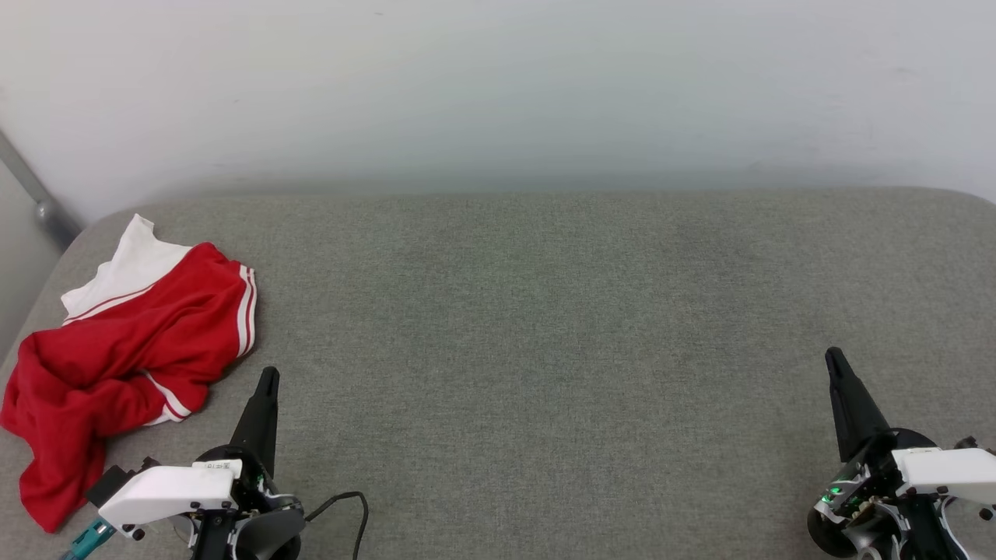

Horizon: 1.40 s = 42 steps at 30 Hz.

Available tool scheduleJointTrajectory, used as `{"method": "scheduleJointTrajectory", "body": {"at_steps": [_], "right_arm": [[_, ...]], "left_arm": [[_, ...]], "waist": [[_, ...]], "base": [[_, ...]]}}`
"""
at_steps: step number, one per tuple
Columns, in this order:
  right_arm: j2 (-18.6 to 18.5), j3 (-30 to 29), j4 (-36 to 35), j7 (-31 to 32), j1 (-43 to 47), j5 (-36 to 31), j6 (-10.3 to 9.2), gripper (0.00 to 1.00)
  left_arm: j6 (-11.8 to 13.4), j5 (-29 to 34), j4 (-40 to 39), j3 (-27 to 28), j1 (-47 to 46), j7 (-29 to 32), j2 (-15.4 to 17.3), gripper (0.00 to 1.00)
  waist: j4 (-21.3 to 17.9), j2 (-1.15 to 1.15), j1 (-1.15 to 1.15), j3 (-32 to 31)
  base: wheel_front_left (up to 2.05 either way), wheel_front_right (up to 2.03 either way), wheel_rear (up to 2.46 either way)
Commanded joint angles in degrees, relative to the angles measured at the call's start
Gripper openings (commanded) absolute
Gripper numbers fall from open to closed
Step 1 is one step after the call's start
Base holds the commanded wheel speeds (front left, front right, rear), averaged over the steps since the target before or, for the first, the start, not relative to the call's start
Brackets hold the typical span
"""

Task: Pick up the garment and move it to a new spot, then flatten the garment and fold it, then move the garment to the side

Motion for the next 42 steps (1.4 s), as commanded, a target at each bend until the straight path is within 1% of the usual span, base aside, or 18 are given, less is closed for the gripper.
{"method": "scheduleJointTrajectory", "body": {"at_steps": [1, 32, 33, 36, 42], "right_arm": [[0.15, 0.01, 0.06, -0.01, -0.69, -0.28, -0.01, 0.00], [0.16, 0.02, 0.06, -0.02, -0.69, -0.27, -0.01, 0.00], [0.00, 0.00, 0.00, 0.00, 0.00, 0.00, 0.00, 1.00], [0.06, 0.16, 0.88, -0.12, 0.79, -0.05, 0.00, 1.00], [0.02, 1.58, -0.15, -1.86, 1.18, -1.21, 0.00, 1.00]], "left_arm": [[-0.17, 0.04, 0.03, 0.06, -0.45, 0.12, -0.07, 0.00], [-0.17, 0.03, 0.03, 0.05, -0.45, 0.11, -0.07, 0.00], [0.00, 0.00, 0.00, 0.00, 0.00, 0.00, 0.00, 1.00], [0.05, 0.03, 0.94, -0.27, 0.75, -0.14, -0.12, 1.00], [0.05, 0.82, -0.05, -2.51, 0.64, -1.97, -0.10, 1.00]], "waist": [[0.00, 0.00, 0.00, 0.00], [0.00, 0.00, 0.00, 0.00], [0.00, 0.00, 0.00, 0.00], [-0.01, 0.00, 0.00, 0.01], [0.00, 0.00, 0.00, 0.05]], "base": [[0.00, 0.00, 0.00], [0.00, 0.00, 0.00], [0.00, 0.00, 0.00], [0.00, 0.00, 0.00], [0.00, 0.00, 0.00]]}}
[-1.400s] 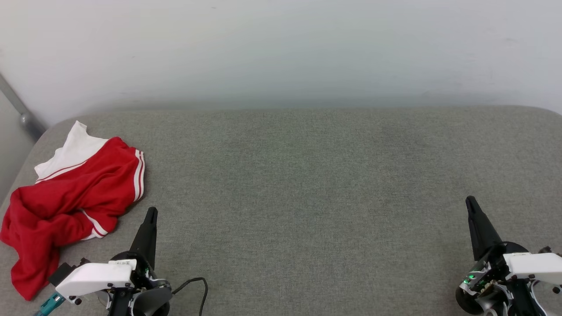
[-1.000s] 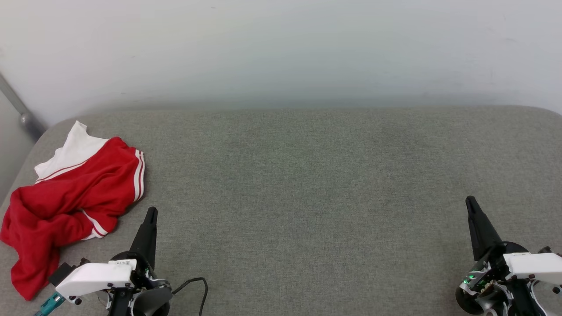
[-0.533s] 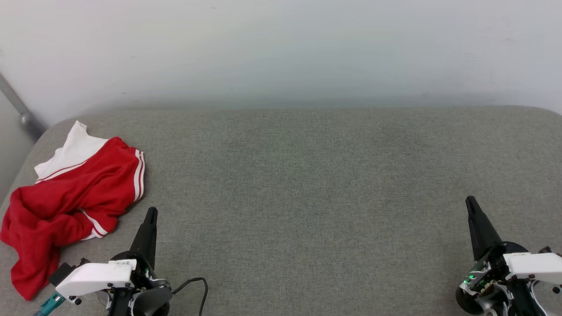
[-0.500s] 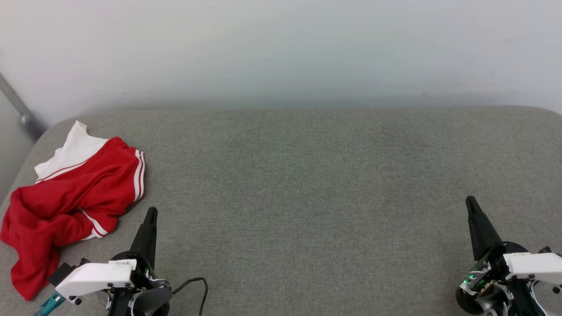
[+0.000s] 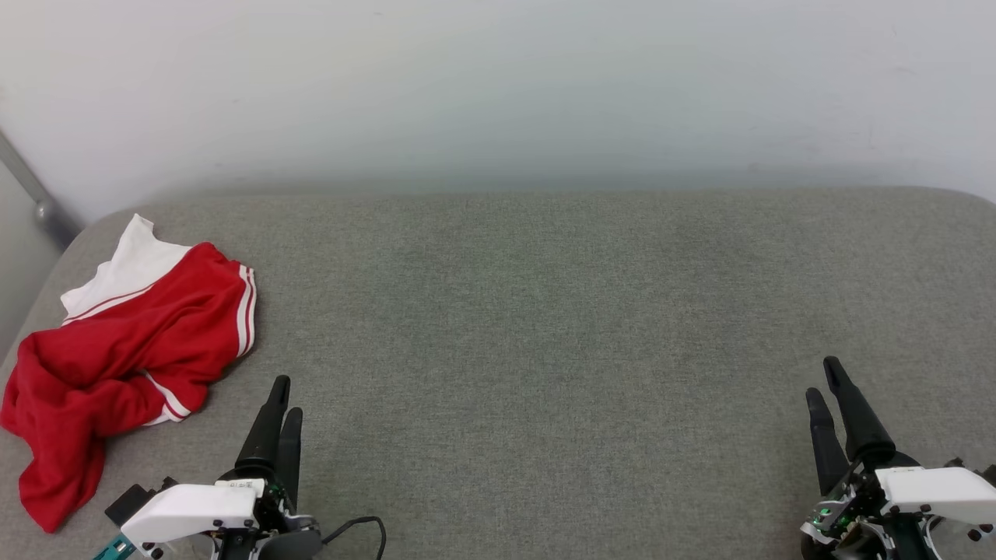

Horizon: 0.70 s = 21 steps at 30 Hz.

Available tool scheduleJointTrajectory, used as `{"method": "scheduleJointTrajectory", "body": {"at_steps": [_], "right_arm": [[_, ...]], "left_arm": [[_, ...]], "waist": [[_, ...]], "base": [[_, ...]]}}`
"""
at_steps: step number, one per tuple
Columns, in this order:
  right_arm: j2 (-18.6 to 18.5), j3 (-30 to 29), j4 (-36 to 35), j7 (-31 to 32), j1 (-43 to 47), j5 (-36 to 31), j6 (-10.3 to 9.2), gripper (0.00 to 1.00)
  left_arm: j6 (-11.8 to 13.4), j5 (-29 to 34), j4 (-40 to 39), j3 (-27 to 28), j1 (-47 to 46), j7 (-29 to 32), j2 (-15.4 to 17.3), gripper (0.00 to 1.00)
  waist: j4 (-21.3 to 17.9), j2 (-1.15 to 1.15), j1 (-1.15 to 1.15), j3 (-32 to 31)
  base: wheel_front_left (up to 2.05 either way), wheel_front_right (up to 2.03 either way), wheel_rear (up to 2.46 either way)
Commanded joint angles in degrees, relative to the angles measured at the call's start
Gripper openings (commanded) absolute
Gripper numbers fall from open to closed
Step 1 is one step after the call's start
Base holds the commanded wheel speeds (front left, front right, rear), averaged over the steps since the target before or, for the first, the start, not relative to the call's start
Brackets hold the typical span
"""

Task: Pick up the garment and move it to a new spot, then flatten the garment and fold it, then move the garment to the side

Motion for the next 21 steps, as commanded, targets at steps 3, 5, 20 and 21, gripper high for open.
{"method": "scheduleJointTrajectory", "body": {"at_steps": [3, 5, 20, 21], "right_arm": [[-0.45, 1.08, -1.56, -1.24, -0.62, -1.78, 0.01, 1.00], [-0.65, 1.46, -1.62, -1.82, -0.59, -3.38, 0.01, 1.00], [-0.57, 2.32, -4.53, -5.58, -0.43, -26.79, 0.01, 1.00], [-0.55, 2.38, -4.66, -5.80, -0.46, -28.48, 0.01, 1.00]], "left_arm": [[-0.01, 1.72, -1.66, -1.15, -1.38, -1.13, 0.17, 1.00], [-0.01, 3.37, -2.06, -1.49, -1.39, -1.68, 0.18, 1.00], [-0.01, 22.80, -5.83, -3.69, -1.17, -5.42, 0.23, 1.00], [-0.01, 24.49, -5.96, -3.94, -1.18, -5.67, 0.23, 1.00]], "waist": [[0.04, 0.00, 0.00, 0.02], [0.06, 0.00, 0.00, 0.02], [0.25, 0.00, 0.00, 0.08], [0.27, 0.00, 0.00, 0.09]], "base": [[0.00, 0.00, 0.00], [0.00, 0.00, 0.00], [0.00, 0.00, 0.00], [0.00, 0.00, 0.00]]}}
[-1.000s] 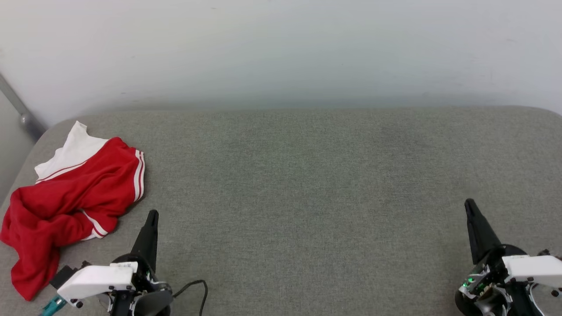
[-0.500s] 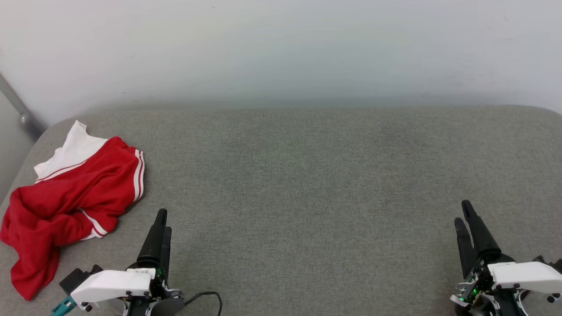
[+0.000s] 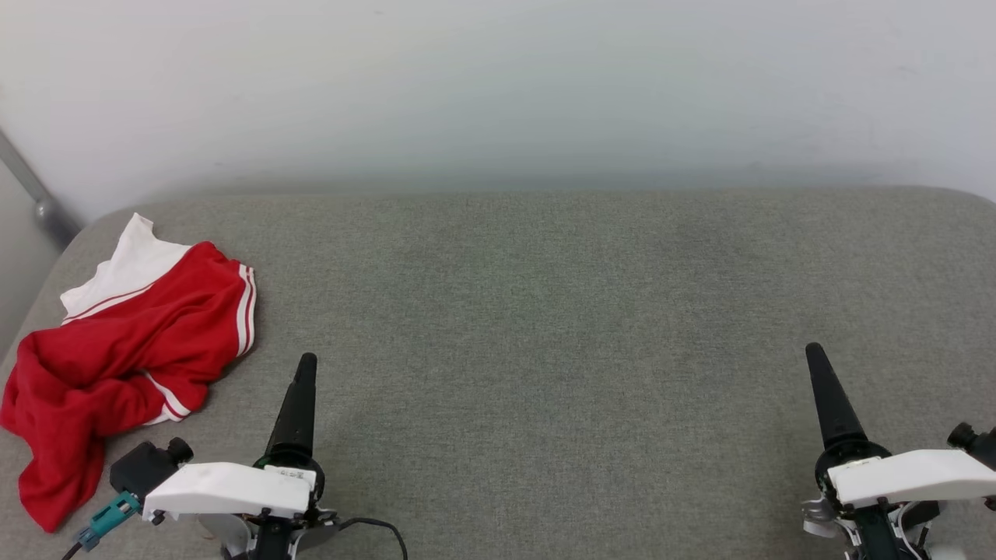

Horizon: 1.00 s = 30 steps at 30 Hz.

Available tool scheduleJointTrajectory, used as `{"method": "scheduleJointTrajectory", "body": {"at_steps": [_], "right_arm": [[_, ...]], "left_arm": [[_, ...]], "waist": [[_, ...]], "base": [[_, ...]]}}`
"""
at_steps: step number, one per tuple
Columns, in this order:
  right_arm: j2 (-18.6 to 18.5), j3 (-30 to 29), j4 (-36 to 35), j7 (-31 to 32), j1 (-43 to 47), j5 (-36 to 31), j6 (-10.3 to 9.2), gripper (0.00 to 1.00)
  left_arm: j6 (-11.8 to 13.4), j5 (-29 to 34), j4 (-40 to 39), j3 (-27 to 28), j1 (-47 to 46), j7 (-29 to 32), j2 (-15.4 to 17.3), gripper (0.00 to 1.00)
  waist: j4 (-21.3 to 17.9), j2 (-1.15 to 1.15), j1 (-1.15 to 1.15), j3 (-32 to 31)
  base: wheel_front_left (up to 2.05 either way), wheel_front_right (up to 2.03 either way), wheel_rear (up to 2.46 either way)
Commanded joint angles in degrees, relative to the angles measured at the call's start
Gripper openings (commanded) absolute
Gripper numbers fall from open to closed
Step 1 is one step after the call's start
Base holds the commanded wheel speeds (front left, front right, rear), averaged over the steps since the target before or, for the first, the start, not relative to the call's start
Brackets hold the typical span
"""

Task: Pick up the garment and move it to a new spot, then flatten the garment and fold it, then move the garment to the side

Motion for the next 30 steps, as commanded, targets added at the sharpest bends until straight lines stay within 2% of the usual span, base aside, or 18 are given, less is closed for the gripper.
{"method": "scheduleJointTrajectory", "body": {"at_steps": [1, 8, 21, 30], "right_arm": [[-0.33, 0.27, -1.32, -0.58, -0.53, -3.27, 0.01, 1.00], [-0.18, 1.16, -0.92, -2.29, -0.90, -14.13, 0.01, 1.00], [-0.17, 1.99, -1.01, -4.76, -1.82, -27.41, 0.02, 1.00], [-0.03, 2.18, -1.82, -4.28, -1.57, -35.53, 0.02, 1.00]], "left_arm": [[-0.01, 2.96, -1.16, -0.48, -1.18, -0.68, 0.22, 1.00], [1.12, 13.59, -1.30, -1.78, -1.46, -2.40, 0.24, 1.00], [2.29, 26.15, -2.45, -2.52, -1.65, -4.94, 0.42, 1.00], [3.63, 34.02, -2.98, -3.99, -1.62, -6.52, 1.00, 1.00]], "waist": [[0.02, 0.00, 0.00, 0.01], [0.10, 0.00, 0.00, 0.05], [0.34, 0.00, 0.00, 0.18], [0.57, 0.00, 0.00, 0.27]], "base": [[0.00, 0.00, 0.00], [0.00, 0.00, 0.00], [0.00, 0.00, 0.00], [0.00, 0.00, 0.00]]}}
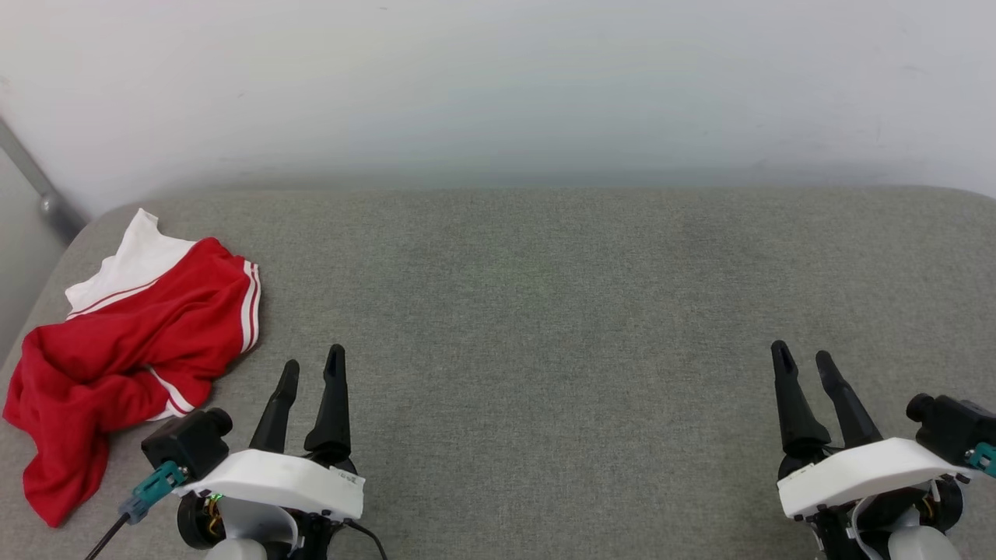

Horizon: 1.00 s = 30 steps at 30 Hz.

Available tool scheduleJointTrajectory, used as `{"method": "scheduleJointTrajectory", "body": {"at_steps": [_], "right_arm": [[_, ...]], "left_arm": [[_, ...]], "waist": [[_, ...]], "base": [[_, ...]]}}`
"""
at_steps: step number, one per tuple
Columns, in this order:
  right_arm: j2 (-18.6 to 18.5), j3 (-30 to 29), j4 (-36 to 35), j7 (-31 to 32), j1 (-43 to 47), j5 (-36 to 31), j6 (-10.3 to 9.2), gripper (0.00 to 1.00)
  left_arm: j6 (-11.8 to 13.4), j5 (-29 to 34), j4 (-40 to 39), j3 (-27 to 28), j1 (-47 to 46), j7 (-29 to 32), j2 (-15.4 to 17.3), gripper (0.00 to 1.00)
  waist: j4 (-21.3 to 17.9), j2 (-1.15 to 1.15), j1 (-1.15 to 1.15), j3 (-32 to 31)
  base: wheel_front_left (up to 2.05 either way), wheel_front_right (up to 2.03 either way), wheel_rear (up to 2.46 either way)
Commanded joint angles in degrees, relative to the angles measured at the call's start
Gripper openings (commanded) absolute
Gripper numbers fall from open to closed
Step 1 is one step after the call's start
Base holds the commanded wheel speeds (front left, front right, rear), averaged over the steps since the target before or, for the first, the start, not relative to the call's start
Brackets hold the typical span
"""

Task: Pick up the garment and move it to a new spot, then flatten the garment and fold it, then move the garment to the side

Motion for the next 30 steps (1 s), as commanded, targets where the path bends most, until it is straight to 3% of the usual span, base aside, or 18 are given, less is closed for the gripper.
{"method": "scheduleJointTrajectory", "body": {"at_steps": [1, 30], "right_arm": [[-0.05, 0.09, -1.09, 0.07, -0.86, -2.30, 0.02, 1.00], [0.07, -0.49, -6.74, 2.10, 2.10, -18.11, 0.01, 1.00]], "left_arm": [[0.56, 2.31, -0.98, -0.41, -1.28, -0.68, 0.64, 1.00], [4.89, 19.40, 0.72, -5.74, -1.75, -4.75, 3.10, 1.00]], "waist": [[0.04, 0.00, 0.00, 0.02], [0.53, 0.00, 0.00, 0.01]], "base": [[0.00, 0.00, 0.00], [0.00, 0.00, 0.00]]}}
